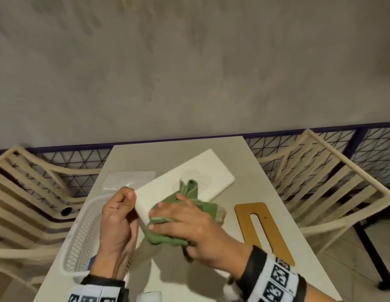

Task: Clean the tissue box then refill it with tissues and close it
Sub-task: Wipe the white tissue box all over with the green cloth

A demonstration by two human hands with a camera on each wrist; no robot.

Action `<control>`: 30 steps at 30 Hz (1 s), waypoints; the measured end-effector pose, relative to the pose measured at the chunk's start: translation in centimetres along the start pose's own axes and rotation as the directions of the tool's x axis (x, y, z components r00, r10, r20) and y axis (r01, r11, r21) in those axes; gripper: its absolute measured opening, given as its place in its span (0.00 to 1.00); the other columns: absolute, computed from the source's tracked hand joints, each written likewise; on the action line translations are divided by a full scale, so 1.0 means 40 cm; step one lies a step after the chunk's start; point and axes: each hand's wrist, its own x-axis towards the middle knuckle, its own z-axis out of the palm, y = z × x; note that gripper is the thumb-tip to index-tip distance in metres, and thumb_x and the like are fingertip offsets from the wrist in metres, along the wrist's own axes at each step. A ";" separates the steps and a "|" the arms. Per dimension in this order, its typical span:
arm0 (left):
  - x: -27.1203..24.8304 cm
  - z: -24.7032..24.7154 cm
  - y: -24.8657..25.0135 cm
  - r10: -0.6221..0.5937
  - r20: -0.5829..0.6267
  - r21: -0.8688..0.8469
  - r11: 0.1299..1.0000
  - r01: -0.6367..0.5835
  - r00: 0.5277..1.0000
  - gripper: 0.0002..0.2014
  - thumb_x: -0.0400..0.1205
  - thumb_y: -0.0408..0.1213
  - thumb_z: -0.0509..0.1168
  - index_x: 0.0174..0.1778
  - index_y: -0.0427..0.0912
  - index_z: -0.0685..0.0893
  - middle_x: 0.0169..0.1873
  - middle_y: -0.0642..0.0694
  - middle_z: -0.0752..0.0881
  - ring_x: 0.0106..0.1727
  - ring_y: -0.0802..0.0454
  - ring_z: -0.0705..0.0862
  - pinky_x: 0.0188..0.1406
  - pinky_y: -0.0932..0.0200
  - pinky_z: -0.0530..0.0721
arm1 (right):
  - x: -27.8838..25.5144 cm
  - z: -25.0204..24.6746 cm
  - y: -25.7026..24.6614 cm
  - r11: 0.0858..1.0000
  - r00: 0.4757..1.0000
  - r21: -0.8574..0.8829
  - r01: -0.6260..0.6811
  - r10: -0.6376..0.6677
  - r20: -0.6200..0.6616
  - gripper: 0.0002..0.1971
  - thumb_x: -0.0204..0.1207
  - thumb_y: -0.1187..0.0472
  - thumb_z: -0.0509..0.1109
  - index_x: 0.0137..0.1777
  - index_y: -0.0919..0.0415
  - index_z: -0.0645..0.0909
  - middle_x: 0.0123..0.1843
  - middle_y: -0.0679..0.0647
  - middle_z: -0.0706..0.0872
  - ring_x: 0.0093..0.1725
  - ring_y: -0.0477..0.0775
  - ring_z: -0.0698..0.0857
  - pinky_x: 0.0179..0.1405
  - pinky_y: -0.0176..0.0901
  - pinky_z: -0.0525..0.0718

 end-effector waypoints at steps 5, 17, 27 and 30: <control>-0.038 -0.030 0.021 0.002 0.028 0.079 0.997 -0.004 1.000 0.21 0.81 0.26 0.54 0.22 0.45 0.77 0.22 0.53 0.74 0.27 0.58 0.72 0.27 0.65 0.71 | -0.048 -0.104 0.157 0.863 0.827 0.069 -0.501 0.500 -0.257 0.21 0.72 0.77 0.70 0.63 0.59 0.83 0.64 0.51 0.84 0.66 0.50 0.80 0.78 0.47 0.65; -0.106 -0.023 0.012 -0.102 0.569 0.717 0.547 -0.432 0.816 0.14 0.70 0.60 0.68 0.31 0.56 0.73 0.35 0.66 0.76 0.44 0.65 0.73 0.52 0.72 0.69 | -0.165 -0.212 0.231 -0.221 0.097 0.613 -0.759 0.892 0.441 0.17 0.73 0.60 0.73 0.59 0.69 0.81 0.46 0.70 0.89 0.39 0.65 0.90 0.31 0.52 0.91; -0.004 -0.125 -0.221 -0.233 0.032 0.922 0.382 0.062 0.972 0.09 0.71 0.24 0.72 0.27 0.37 0.81 0.61 0.48 0.79 0.61 0.51 0.77 0.53 0.83 0.69 | -0.199 -0.022 0.312 0.046 0.027 0.521 -0.852 0.999 -0.043 0.19 0.66 0.77 0.74 0.53 0.58 0.82 0.51 0.61 0.88 0.50 0.61 0.86 0.55 0.54 0.86; 0.028 -0.160 -0.297 -0.282 -0.049 0.927 0.345 0.149 0.958 0.09 0.71 0.25 0.72 0.26 0.32 0.81 0.52 0.48 0.86 0.51 0.43 0.85 0.43 0.67 0.79 | -0.197 0.028 0.355 0.094 0.041 0.486 -0.869 0.992 -0.119 0.15 0.68 0.77 0.72 0.47 0.57 0.80 0.49 0.60 0.87 0.47 0.58 0.84 0.47 0.45 0.83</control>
